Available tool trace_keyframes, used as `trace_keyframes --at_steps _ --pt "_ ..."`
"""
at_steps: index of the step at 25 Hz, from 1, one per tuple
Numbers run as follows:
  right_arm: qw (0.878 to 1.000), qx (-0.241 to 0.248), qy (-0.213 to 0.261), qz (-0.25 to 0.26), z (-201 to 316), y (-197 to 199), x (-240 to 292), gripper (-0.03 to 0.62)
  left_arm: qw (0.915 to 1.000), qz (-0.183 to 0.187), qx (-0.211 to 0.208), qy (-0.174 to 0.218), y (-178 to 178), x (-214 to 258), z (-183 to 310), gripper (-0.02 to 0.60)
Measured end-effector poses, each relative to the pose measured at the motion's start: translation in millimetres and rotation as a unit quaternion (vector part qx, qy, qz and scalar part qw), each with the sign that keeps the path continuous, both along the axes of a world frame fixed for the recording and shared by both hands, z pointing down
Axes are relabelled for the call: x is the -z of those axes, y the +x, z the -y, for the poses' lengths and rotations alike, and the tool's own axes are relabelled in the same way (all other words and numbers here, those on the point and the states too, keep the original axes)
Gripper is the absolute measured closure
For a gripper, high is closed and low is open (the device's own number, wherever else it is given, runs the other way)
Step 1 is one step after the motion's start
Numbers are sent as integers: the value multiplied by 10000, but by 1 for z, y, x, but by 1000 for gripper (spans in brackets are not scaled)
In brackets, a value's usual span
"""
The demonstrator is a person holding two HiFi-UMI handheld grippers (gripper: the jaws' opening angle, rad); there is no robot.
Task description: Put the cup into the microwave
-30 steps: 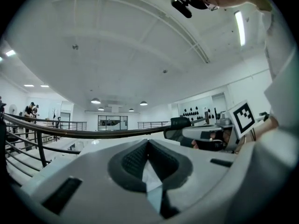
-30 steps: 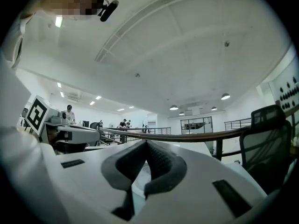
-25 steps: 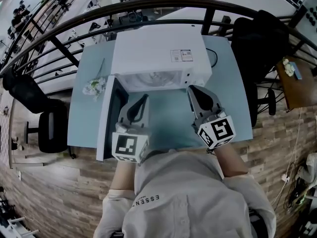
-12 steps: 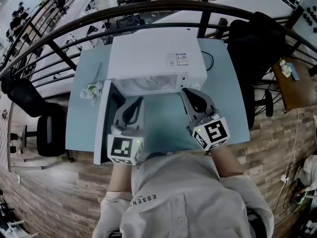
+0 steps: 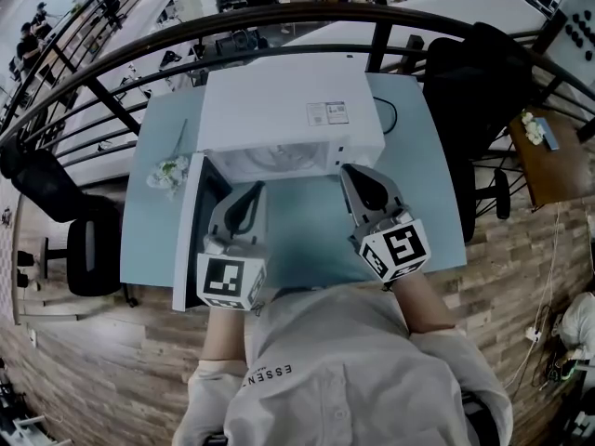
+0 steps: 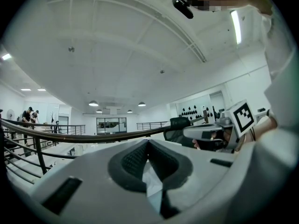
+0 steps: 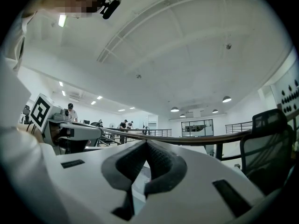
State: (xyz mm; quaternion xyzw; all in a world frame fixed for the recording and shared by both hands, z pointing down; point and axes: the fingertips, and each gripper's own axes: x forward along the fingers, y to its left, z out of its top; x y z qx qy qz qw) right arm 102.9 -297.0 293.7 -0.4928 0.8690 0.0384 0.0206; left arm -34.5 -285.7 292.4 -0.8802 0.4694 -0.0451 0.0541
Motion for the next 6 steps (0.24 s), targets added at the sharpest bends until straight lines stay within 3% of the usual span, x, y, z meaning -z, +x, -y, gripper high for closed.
trace_keyframes --at_steps 6 --pt "10000 -5 0 45 0 -1 0 579 10000 -16 43 38 -5 4 4 581"
